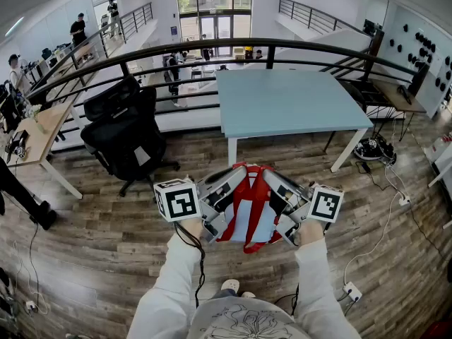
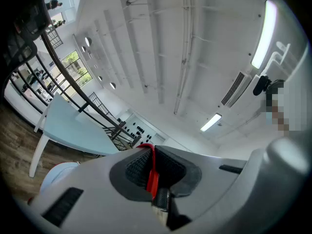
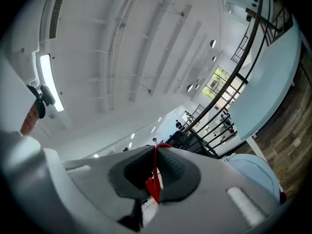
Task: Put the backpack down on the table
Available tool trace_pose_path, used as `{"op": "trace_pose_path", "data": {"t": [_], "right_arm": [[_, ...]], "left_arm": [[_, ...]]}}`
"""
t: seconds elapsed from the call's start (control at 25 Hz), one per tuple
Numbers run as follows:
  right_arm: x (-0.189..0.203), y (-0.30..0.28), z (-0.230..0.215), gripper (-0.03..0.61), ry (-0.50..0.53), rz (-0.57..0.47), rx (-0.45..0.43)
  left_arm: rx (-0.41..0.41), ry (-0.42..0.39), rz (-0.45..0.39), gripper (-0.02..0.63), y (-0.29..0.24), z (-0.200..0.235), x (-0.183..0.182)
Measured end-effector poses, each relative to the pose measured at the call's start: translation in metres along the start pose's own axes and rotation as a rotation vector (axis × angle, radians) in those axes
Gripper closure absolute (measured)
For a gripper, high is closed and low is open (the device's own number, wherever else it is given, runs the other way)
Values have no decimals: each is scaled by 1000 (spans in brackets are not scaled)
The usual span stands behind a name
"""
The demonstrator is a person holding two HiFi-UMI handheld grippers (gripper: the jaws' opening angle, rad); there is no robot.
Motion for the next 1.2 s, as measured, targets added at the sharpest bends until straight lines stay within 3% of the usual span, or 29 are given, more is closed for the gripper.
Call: {"op": "trace_pose_path", "data": {"t": [0.68, 0.96, 1.2], "right_arm": [[1, -2, -13, 552, 21, -10, 0], [4, -26, -17, 552, 134, -24, -21], [-4, -61, -37, 552, 114, -51, -5]], "left_arm": [[31, -20, 19, 595, -4, 10, -1], [59, -53, 30, 595, -2, 28, -19], [60, -50, 36, 595, -8, 57, -48]]}}
Point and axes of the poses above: the fingertips, and each gripper's own axes: y backward along the fingers, z to its left, x out of its underside, the point moved 9 cm from there along y, backward along the fingers, and after that the axes turned 8 degrees about -z, right-handed, at the moved point
